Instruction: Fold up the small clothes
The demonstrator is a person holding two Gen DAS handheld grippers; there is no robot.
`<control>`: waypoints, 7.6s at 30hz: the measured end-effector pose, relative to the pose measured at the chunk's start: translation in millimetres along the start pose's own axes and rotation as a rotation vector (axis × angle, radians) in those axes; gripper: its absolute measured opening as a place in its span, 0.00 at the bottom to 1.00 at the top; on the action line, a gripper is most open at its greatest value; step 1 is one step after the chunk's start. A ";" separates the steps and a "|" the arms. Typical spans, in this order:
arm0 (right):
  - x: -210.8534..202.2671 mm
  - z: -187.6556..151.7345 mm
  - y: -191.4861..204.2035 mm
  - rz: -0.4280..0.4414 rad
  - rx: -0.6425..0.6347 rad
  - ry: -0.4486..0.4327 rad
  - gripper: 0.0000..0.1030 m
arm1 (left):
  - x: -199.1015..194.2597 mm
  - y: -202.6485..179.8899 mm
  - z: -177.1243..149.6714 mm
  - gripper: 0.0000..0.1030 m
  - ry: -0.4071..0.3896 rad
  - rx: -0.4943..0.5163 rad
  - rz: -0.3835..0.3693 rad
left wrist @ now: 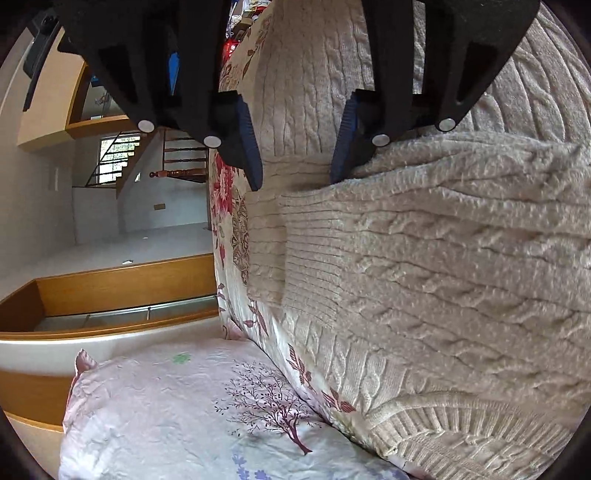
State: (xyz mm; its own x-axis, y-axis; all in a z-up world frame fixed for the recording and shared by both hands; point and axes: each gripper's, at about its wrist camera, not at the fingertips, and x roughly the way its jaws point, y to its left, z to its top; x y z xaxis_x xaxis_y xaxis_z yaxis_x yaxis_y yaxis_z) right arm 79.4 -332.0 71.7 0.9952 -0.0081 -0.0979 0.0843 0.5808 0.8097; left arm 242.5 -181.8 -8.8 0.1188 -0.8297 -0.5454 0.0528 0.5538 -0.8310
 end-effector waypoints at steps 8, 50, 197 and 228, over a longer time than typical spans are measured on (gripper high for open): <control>-46.8 8.5 9.9 -0.067 -0.077 -0.271 0.99 | 4.3 -0.3 5.4 0.41 -0.046 -0.086 -0.001; -38.9 -1.7 26.8 -0.020 -0.197 -0.189 0.99 | -206.1 22.9 -58.5 0.56 -0.315 0.601 0.818; -111.8 -58.8 -13.3 0.154 -0.530 0.701 0.07 | -292.6 129.9 -237.6 0.07 -0.343 0.312 0.266; 108.2 -50.7 69.9 -0.231 -0.939 0.356 0.06 | -278.7 103.9 14.4 0.06 -0.673 0.246 0.503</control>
State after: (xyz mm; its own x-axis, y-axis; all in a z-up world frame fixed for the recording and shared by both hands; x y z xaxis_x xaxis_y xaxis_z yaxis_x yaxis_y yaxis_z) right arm 190.4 -251.0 88.4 0.8740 -0.0472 -0.4836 0.0461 0.9988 -0.0141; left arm 229.2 108.0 58.4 0.7416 -0.3083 -0.5958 0.0396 0.9067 -0.4199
